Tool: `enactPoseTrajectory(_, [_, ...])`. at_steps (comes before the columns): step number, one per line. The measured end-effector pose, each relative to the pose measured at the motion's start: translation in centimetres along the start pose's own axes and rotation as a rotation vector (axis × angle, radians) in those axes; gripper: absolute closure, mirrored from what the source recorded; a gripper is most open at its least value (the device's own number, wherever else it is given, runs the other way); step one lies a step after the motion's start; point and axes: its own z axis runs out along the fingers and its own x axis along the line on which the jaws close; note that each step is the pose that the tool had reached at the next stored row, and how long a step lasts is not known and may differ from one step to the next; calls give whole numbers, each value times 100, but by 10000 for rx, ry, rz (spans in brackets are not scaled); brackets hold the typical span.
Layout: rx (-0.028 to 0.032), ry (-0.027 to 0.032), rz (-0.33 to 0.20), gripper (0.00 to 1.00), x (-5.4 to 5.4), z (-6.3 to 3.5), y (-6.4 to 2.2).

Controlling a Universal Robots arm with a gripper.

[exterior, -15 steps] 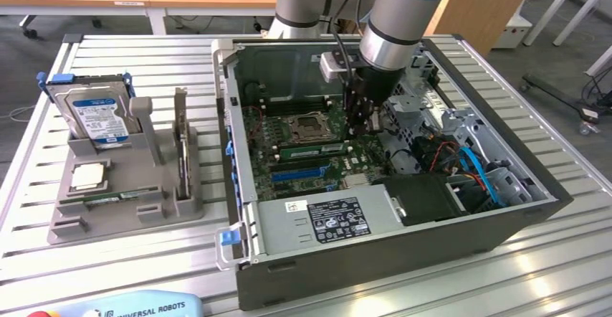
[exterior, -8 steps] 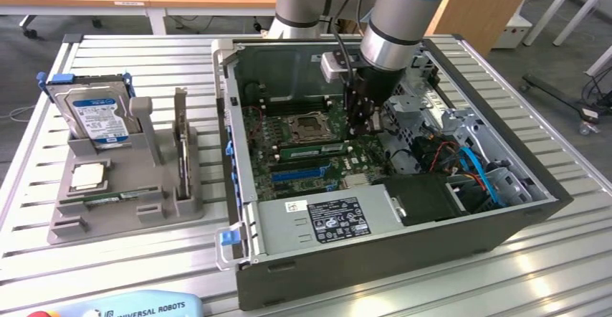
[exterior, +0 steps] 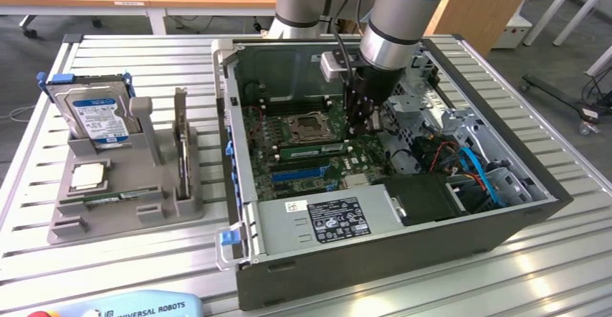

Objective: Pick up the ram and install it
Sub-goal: 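Press down the ram until it locks into place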

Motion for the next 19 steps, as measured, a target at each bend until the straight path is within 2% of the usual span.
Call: enactPoseTrajectory(19, [0, -3, 2, 90, 7, 45, -1])
